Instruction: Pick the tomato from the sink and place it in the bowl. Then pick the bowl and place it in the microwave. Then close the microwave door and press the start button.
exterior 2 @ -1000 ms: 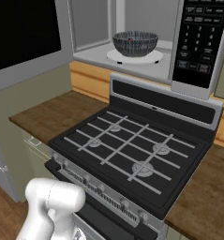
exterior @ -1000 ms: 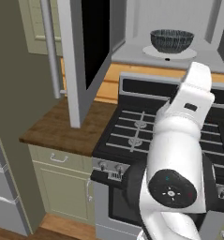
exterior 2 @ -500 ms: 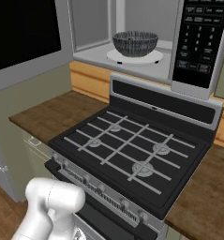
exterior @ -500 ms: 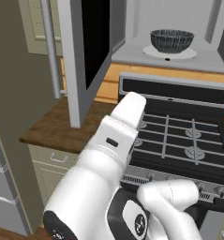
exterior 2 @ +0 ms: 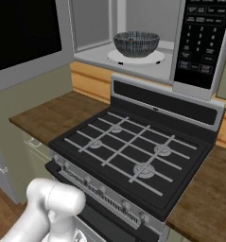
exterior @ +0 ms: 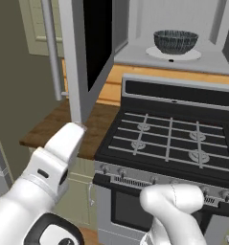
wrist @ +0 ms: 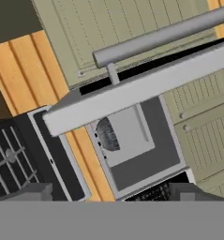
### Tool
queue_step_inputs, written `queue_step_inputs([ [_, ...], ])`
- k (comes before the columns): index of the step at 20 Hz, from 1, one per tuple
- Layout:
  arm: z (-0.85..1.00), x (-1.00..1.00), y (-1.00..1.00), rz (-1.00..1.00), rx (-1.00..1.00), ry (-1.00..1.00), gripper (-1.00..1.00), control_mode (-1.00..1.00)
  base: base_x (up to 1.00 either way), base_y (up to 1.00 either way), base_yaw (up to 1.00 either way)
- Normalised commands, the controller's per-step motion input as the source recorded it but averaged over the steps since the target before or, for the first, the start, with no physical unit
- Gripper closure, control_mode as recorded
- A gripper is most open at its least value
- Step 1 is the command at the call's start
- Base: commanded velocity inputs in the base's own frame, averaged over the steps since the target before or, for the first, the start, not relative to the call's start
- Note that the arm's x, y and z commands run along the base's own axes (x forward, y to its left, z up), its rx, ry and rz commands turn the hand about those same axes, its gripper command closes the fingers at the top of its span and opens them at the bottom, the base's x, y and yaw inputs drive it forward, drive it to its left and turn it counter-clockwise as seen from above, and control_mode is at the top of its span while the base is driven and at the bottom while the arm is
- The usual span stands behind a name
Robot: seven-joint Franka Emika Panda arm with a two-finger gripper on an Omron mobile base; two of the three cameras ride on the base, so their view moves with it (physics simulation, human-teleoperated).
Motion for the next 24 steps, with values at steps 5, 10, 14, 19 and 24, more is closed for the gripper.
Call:
queue_step_inputs([
  [5, -0.06, 0.67, 0.68, 0.00, -0.03, 0.03, -1.00, -1.00, 0.00, 0.00, 0.00],
  [10, -0.17, 0.90, 0.26, 0.00, -0.03, 0.03, -1.00, -1.00, 0.00, 0.00, 0.00],
  [14, -0.20, 0.80, 0.42, -0.04, -0.01, 0.00, -1.00, -1.00, 0.00, 0.00, 0.00],
  [19, 0.00, 0.65, -0.17, -0.02, 0.00, 0.01, -1.00, -1.00, 0.00, 0.00, 0.00],
  [24, 0.00, 0.42, -0.56, -0.01, 0.00, 0.00, -1.00, -1.00, 0.00, 0.00, 0.00],
])
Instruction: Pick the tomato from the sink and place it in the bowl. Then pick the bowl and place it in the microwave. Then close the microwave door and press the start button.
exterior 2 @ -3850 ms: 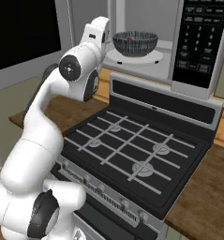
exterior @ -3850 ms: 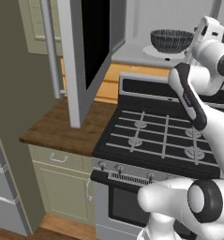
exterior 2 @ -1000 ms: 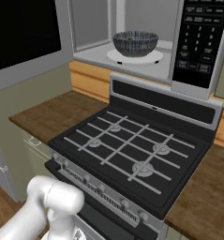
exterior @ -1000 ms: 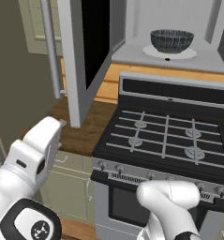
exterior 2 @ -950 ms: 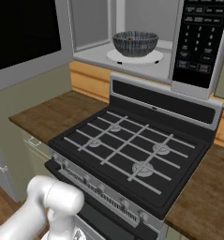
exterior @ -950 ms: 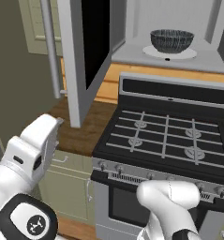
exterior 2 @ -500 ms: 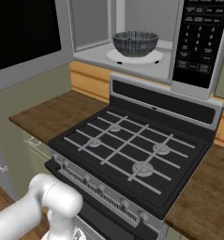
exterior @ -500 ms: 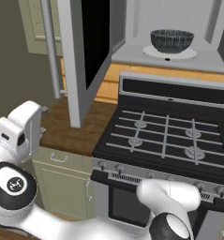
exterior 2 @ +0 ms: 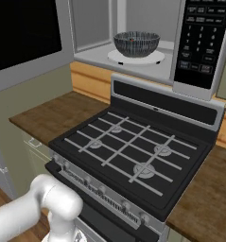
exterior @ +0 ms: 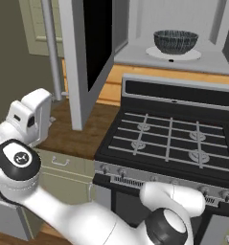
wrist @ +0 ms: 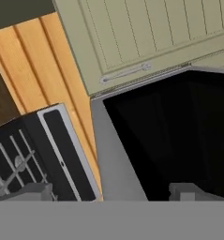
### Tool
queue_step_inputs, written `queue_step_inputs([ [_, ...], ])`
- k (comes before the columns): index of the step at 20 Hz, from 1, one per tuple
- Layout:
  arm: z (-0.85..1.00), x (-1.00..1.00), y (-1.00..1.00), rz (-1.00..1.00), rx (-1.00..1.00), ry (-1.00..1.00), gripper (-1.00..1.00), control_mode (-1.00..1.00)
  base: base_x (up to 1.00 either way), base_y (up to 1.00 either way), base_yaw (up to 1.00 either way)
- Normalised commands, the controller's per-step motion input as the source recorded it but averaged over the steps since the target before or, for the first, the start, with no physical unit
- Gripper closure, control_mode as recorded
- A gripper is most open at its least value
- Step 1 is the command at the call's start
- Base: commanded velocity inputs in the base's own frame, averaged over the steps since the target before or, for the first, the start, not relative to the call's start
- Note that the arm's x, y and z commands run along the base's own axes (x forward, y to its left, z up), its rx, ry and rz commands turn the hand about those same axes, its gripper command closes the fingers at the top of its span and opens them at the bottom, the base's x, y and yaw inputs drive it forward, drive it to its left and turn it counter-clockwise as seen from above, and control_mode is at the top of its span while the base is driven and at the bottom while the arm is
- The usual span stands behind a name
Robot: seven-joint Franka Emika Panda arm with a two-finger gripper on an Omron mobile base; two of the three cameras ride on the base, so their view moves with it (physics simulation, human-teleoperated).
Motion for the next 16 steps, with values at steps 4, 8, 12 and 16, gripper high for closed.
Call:
queue_step_inputs([
  [4, 0.09, 0.06, -0.69, 0.00, 0.04, 0.00, -1.00, -1.00, 0.00, 0.00, 0.00],
  [8, 0.21, -0.08, -0.80, 0.00, 0.08, 0.00, -1.00, -1.00, 0.00, 0.00, 0.00],
  [12, 0.29, -0.20, -0.93, 0.00, 0.12, 0.00, -1.00, -1.00, 0.00, 0.00, 0.00],
  [16, 0.23, -0.20, -0.99, 0.00, 0.15, 0.00, -1.00, -1.00, 0.00, 0.00, 0.00],
])
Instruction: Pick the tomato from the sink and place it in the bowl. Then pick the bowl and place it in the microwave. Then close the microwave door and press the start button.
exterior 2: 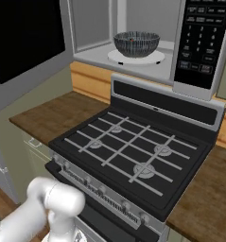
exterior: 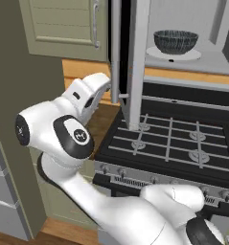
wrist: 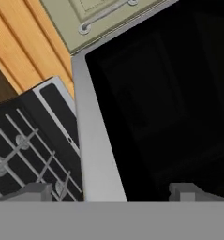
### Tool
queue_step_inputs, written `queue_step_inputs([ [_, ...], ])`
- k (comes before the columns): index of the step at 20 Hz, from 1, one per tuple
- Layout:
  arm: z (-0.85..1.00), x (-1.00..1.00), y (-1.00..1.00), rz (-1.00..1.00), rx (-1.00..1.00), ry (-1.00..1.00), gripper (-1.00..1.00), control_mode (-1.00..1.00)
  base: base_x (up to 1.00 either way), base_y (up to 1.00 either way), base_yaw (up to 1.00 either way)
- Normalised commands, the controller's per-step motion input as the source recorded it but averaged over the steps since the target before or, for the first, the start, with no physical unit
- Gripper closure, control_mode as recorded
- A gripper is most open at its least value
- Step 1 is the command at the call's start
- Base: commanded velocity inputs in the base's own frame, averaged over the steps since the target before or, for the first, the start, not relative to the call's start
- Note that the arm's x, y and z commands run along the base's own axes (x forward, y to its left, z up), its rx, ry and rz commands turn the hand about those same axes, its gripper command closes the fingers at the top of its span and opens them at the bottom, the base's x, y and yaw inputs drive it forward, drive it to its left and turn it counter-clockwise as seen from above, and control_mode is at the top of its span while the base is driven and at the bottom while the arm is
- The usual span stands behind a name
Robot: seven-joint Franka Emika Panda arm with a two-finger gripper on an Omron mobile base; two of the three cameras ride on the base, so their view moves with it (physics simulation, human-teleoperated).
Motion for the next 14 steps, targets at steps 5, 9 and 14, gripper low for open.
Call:
queue_step_inputs([
  [5, 0.15, -0.14, -1.00, 0.00, 0.15, 0.00, -1.00, -1.00, 0.00, 0.00, 0.00],
  [9, 0.13, -0.04, -1.00, 0.00, 0.15, 0.00, -1.00, -1.00, 0.00, 0.00, 0.00],
  [14, 0.08, 0.00, -1.00, 0.00, 0.17, 0.01, -1.00, -1.00, 0.00, 0.00, 0.00],
])
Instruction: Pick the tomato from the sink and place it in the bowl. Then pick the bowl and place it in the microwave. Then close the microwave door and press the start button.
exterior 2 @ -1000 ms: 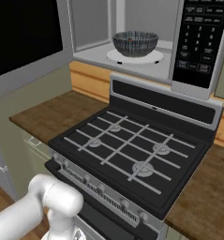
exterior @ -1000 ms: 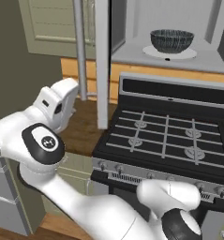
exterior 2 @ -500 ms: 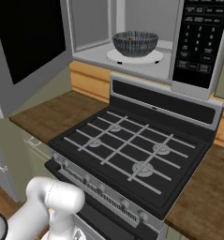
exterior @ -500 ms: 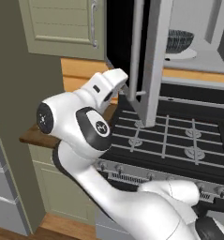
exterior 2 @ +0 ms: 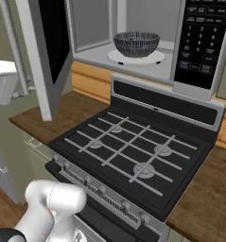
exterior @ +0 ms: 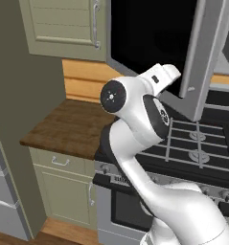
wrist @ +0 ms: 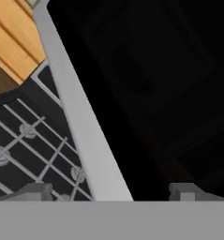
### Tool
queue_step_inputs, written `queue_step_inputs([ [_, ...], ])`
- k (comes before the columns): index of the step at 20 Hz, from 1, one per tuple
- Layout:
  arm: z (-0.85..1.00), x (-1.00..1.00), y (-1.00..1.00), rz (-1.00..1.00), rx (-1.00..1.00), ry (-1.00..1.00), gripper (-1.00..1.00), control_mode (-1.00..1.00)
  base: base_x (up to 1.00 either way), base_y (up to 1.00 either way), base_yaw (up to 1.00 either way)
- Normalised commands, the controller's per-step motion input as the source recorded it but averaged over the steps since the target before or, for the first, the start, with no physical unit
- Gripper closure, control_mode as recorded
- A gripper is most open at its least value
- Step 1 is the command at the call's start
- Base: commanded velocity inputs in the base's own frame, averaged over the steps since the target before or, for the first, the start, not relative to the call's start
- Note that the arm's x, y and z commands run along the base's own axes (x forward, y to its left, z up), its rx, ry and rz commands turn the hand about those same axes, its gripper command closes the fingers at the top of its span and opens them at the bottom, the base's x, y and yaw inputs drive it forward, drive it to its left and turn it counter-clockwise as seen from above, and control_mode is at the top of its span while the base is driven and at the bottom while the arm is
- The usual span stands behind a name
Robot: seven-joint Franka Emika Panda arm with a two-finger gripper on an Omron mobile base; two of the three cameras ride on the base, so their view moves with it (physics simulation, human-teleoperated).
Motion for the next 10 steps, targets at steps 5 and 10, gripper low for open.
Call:
queue_step_inputs([
  [5, 0.03, 0.05, -1.00, 0.00, 0.14, 0.05, -1.00, -1.00, 0.00, 0.00, 0.00],
  [10, 0.00, 0.31, -1.00, 0.00, 0.11, 0.03, -1.00, -1.00, 0.00, 0.00, 0.00],
])
